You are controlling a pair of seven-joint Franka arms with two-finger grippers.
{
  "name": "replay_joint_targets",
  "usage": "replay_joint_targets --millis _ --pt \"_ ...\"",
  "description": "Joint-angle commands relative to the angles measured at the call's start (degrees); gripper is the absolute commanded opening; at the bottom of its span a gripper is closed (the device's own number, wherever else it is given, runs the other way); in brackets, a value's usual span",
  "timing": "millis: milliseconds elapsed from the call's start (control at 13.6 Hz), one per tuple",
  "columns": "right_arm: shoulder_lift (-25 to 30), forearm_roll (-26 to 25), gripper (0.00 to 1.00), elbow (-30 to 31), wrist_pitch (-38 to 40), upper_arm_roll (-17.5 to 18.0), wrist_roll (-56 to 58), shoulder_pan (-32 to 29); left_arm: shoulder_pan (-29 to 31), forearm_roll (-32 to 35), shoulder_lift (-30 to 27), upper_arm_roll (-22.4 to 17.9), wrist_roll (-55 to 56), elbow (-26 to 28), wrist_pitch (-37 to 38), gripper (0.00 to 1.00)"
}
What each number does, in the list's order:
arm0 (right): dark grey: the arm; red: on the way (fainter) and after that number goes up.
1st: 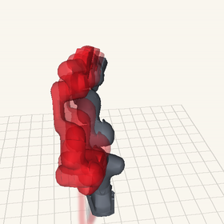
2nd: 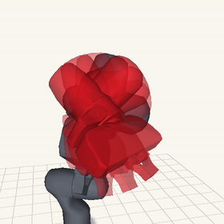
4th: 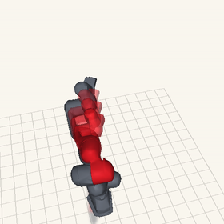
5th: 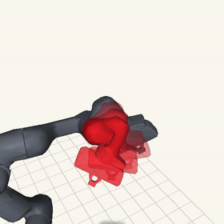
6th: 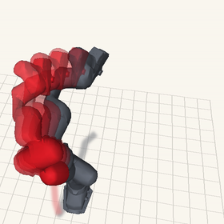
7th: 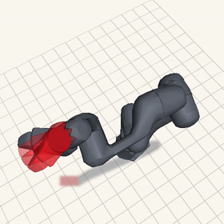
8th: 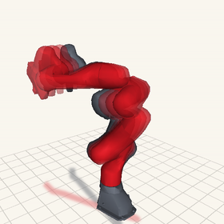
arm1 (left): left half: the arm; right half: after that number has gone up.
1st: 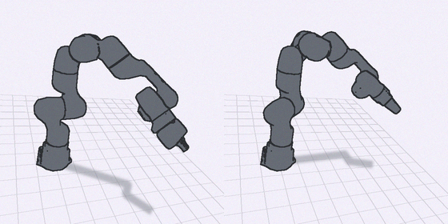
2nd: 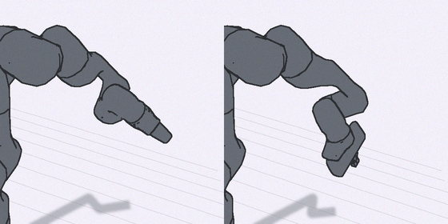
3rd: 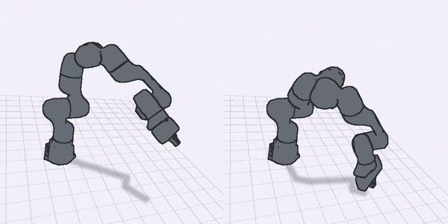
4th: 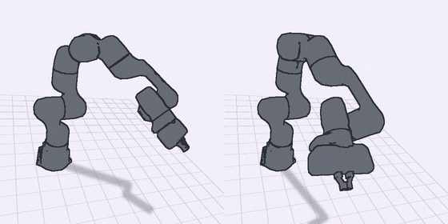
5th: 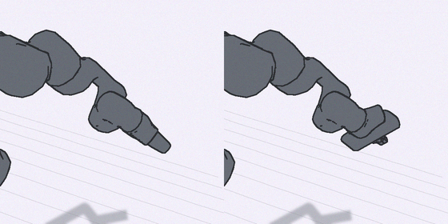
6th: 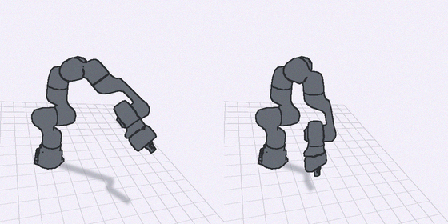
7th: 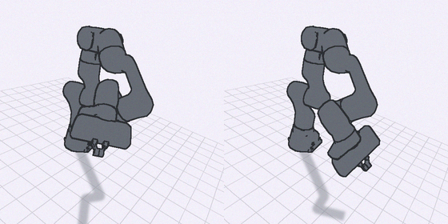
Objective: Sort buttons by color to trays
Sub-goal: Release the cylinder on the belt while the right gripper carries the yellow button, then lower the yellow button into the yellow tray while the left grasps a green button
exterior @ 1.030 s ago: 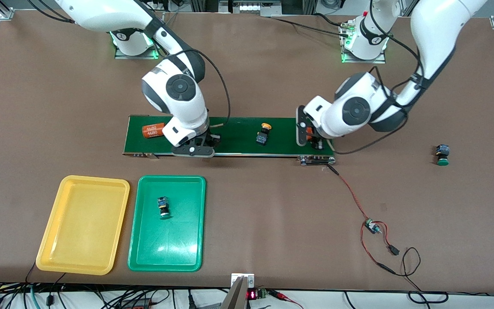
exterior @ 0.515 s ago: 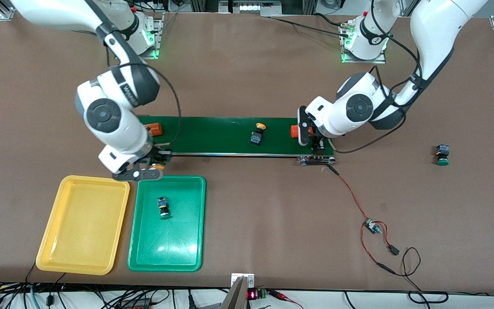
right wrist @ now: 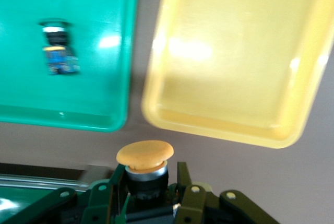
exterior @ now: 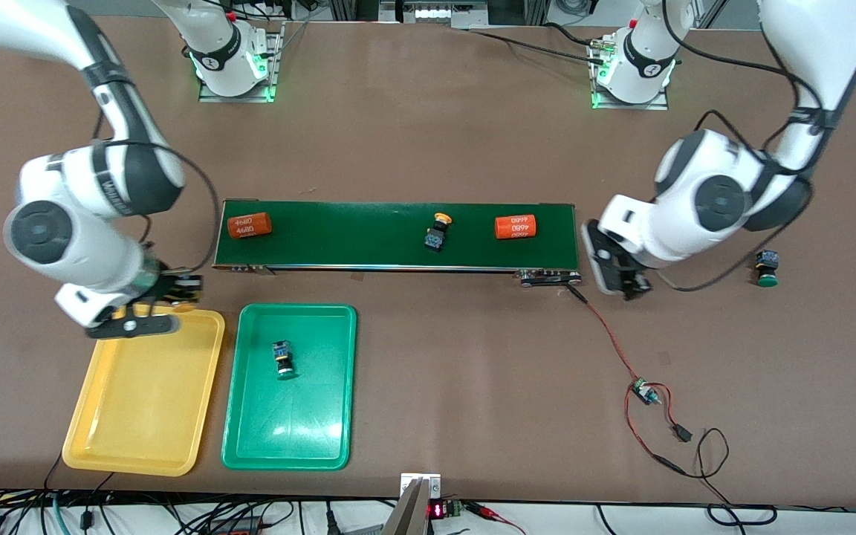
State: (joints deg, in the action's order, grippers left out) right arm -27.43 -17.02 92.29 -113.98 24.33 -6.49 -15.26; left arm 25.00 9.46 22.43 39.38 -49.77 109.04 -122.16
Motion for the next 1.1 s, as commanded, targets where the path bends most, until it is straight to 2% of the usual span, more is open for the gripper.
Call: replay_joint_targets --millis 0,74,221,515,736,809,1030 --pt "-1.92 1.19 0.06 0.00 -0.54 -2.52 8.49 -2.93 -3.63 -9.60 -2.91 -11.82 -0.33 -0.84 0.96 1.00" --pt "-2.80 1.02 0.06 0.00 -2.63 -3.14 8.86 -3.03 -4.77 -12.86 -2.92 -16.48 -0.15 -1.28 0.78 1.00" --pt "-5.08 0.85 0.07 0.00 -7.56 -3.85 9.30 -3.38 -6.10 -17.10 -3.01 -23.00 1.59 -2.07 0.70 1.00" --pt "-10.79 0.41 0.07 -1.84 -15.65 -7.10 10.52 -3.29 -6.37 -16.14 -2.74 -33.02 1.87 -1.90 0.43 1.00" --pt "-13.87 -1.25 0.07 -2.20 -21.53 -8.86 10.97 -3.11 -6.28 -16.05 -2.48 -39.53 1.51 -0.67 0.35 1.00" --pt "-14.75 -2.05 0.07 -2.20 -23.03 -8.95 10.97 -3.20 -6.45 -16.05 -1.52 -41.81 3.26 -0.58 -1.22 1.00" --pt "-16.78 -2.32 0.08 -2.20 -26.90 -10.09 10.97 -3.11 -6.45 -16.05 1.65 -44.82 7.56 2.39 -8.69 1.00"
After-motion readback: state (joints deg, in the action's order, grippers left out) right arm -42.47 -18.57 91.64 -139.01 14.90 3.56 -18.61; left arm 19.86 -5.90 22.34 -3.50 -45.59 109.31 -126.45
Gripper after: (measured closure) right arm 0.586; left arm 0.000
